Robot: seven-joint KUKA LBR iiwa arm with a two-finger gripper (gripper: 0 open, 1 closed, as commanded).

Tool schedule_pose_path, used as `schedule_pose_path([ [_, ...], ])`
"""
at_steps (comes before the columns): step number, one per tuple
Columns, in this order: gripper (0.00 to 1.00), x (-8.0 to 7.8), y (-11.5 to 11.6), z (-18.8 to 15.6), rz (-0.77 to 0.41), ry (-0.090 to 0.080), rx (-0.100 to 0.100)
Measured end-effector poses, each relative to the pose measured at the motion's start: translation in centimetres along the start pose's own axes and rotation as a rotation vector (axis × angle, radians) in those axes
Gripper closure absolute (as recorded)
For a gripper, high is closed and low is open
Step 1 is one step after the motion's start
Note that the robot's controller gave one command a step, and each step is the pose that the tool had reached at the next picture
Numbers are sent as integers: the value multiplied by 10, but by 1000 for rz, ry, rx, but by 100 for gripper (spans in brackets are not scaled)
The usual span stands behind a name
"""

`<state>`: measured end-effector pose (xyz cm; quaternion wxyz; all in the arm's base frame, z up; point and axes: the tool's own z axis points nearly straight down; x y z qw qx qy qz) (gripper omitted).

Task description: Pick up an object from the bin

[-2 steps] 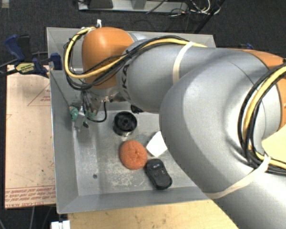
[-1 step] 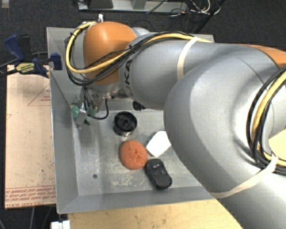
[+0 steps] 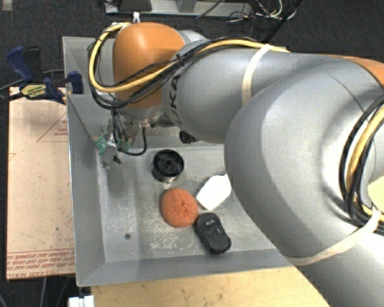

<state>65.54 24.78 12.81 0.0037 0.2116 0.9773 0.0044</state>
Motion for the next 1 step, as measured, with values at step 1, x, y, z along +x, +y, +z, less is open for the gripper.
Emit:
schedule_pose_path([
  [1,100,0,0,-13,0,0,0],
])
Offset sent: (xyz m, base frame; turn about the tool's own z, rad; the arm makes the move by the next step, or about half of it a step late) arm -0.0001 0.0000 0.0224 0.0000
